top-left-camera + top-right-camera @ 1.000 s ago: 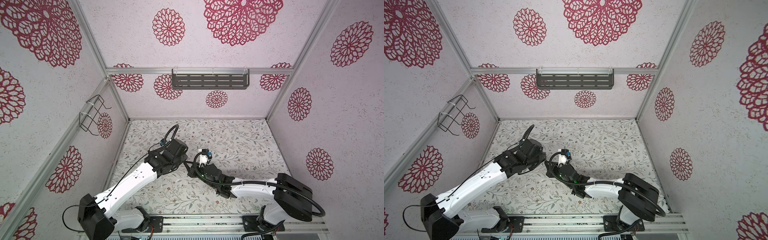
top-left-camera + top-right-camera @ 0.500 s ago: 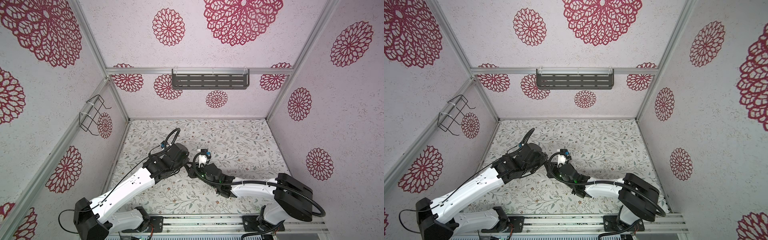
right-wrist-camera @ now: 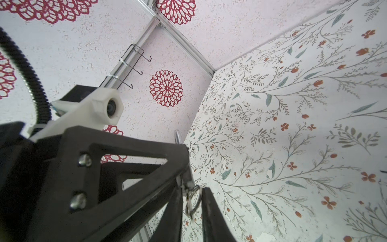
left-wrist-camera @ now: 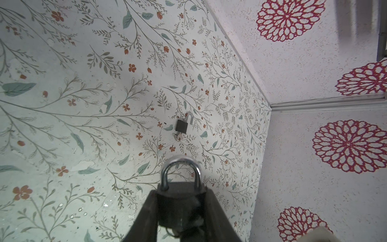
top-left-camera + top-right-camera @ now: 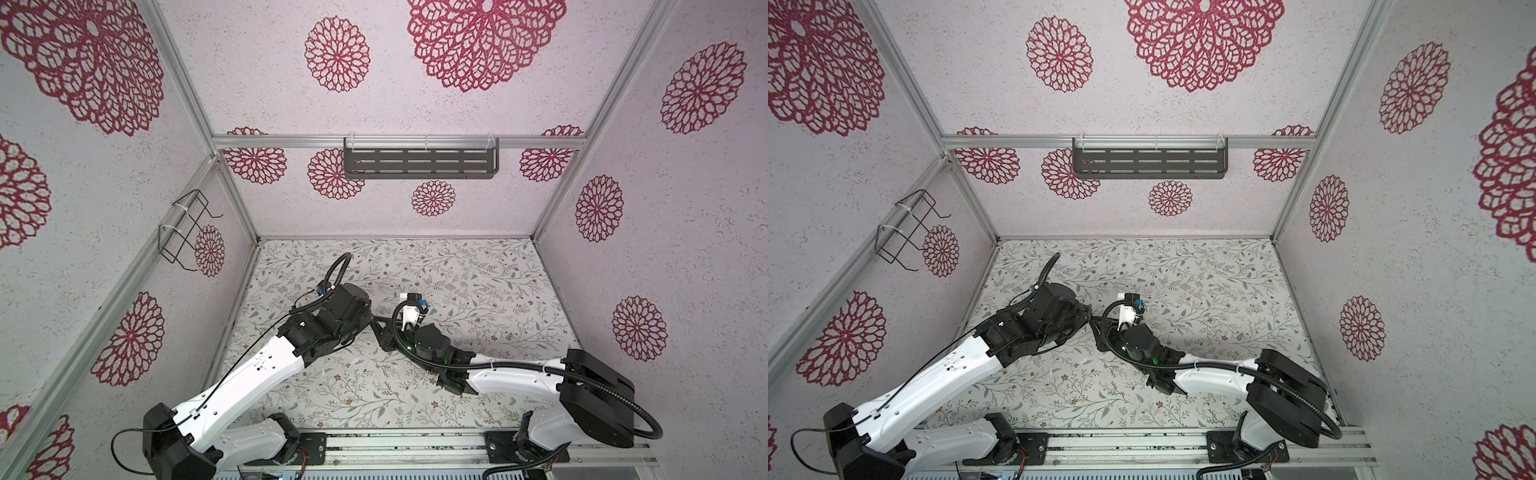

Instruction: Unlock with the key

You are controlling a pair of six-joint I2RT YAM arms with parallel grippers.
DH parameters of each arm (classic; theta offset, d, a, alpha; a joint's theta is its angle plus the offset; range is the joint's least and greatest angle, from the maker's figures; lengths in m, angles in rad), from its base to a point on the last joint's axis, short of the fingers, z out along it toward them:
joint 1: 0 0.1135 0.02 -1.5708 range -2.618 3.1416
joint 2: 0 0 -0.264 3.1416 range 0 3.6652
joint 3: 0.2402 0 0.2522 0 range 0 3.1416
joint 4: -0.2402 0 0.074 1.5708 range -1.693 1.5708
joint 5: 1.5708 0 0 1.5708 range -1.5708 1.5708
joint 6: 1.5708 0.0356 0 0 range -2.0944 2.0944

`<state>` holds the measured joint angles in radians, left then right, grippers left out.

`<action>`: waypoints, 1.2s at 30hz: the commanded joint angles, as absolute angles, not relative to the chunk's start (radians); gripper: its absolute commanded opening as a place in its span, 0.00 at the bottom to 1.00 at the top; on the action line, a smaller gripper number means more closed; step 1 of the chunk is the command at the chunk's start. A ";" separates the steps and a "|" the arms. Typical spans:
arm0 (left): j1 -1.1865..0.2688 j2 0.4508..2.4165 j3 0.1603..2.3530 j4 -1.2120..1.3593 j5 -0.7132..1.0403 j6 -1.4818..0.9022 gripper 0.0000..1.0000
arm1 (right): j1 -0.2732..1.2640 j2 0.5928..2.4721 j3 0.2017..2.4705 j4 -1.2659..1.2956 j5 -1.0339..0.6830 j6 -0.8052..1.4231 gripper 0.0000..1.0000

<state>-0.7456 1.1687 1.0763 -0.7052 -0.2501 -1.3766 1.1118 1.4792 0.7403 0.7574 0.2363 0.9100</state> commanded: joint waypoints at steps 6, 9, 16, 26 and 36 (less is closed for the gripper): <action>-0.735 1.140 1.100 -0.712 -0.244 -1.368 0.00 | 1.108 1.466 0.751 0.824 0.235 0.899 0.19; -0.730 1.135 1.098 -0.714 -0.247 -1.371 0.00 | 1.108 1.474 0.748 0.822 0.223 0.915 0.19; -0.712 1.129 1.096 -0.705 -0.249 -1.373 0.00 | 1.122 1.482 0.742 0.809 0.216 0.933 0.19; -0.707 1.132 1.094 -0.687 -0.231 -1.379 0.00 | 1.127 1.505 0.763 0.822 0.207 0.929 0.18; -0.707 1.123 1.083 -0.665 -0.216 -1.391 0.00 | 1.115 1.524 0.774 0.838 0.174 0.948 0.13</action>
